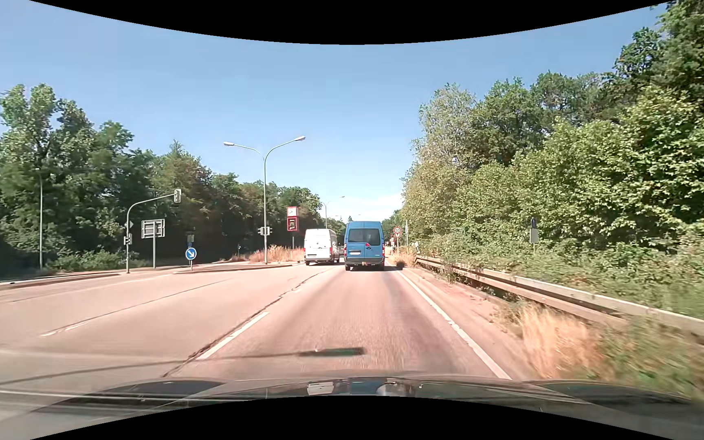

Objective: Follow the waypoints while adhering to traffic rules and regulations

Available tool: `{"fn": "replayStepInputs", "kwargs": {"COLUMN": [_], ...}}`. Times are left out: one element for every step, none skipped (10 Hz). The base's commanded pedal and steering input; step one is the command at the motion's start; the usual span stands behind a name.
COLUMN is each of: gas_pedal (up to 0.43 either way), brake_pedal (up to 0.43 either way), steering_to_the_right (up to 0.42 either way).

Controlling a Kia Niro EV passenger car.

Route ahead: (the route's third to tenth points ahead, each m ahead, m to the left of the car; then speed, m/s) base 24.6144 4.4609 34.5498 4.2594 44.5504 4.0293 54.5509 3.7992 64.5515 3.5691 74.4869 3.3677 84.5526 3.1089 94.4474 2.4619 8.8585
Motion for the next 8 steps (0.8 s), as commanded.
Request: {"fn": "replayStepInputs", "kwargs": {"gas_pedal": [0.28, 0.268, 0.248, 0.248, 0.228, 0.228, 0.22, 0.22], "brake_pedal": [0.0, 0.0, 0.0, 0.0, 0.0, 0.0, 0.0, 0.0], "steering_to_the_right": [-0.001, -0.001, -0.001, -0.001, -0.001, -0.001, -0.001, -0.001]}}
